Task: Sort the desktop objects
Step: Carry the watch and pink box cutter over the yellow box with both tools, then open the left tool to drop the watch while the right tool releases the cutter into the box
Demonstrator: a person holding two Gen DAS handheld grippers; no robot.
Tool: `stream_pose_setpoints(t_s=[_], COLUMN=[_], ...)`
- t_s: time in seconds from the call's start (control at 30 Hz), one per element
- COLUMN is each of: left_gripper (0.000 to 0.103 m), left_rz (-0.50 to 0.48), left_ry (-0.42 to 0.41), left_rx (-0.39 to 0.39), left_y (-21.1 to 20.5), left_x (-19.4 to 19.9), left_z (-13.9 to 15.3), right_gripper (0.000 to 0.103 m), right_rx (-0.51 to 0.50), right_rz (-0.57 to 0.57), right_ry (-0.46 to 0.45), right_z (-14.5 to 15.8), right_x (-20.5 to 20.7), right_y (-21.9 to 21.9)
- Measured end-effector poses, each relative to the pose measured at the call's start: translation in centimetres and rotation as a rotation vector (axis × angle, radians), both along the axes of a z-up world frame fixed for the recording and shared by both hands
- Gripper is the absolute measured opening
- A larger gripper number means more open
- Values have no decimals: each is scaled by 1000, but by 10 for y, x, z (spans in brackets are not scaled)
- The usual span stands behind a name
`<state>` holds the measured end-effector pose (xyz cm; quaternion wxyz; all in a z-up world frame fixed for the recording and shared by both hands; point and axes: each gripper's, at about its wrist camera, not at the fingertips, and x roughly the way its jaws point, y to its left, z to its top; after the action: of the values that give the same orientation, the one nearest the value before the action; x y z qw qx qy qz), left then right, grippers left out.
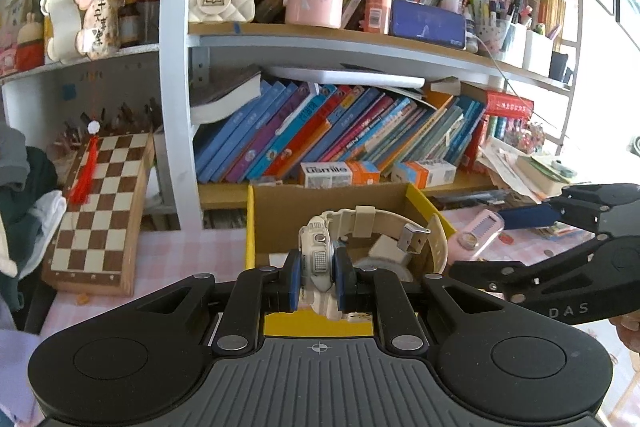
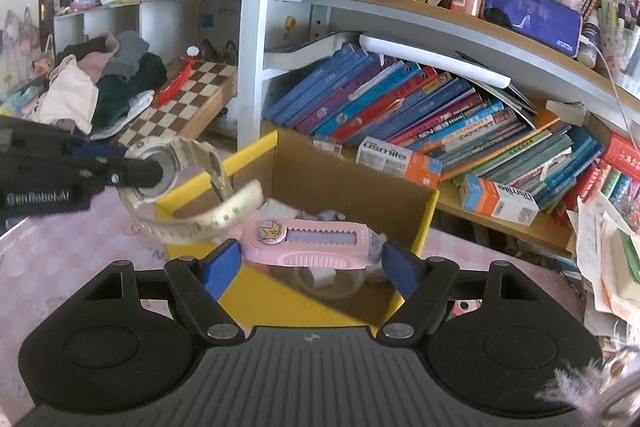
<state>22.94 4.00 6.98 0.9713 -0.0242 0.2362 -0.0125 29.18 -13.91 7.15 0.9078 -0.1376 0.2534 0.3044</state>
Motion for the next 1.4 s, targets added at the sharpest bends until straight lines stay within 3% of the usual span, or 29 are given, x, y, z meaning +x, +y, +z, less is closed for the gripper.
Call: stream_pose_setpoints(t_s=[0.23,0.7,1.17,1.4], left_gripper=[15,15,15,16], left_rz=[30,28,-46,-53], left_ry=[1,92,247,320], left_rx=[30,74,136,174], left_y=[1,-5,-13,-13], left_x=[30,102,160,176], left_z=[-2,-23,-53,-68], right_gripper=[76,76,76,76], right_rx=[-37,-147,-291,-313], right_rz=[20,81,212,232], right_ry=[9,117,280,369], right_z=[-7,-43,-75,-88], right_x=[33,90,134,147], right_y=[15,46,74,80])
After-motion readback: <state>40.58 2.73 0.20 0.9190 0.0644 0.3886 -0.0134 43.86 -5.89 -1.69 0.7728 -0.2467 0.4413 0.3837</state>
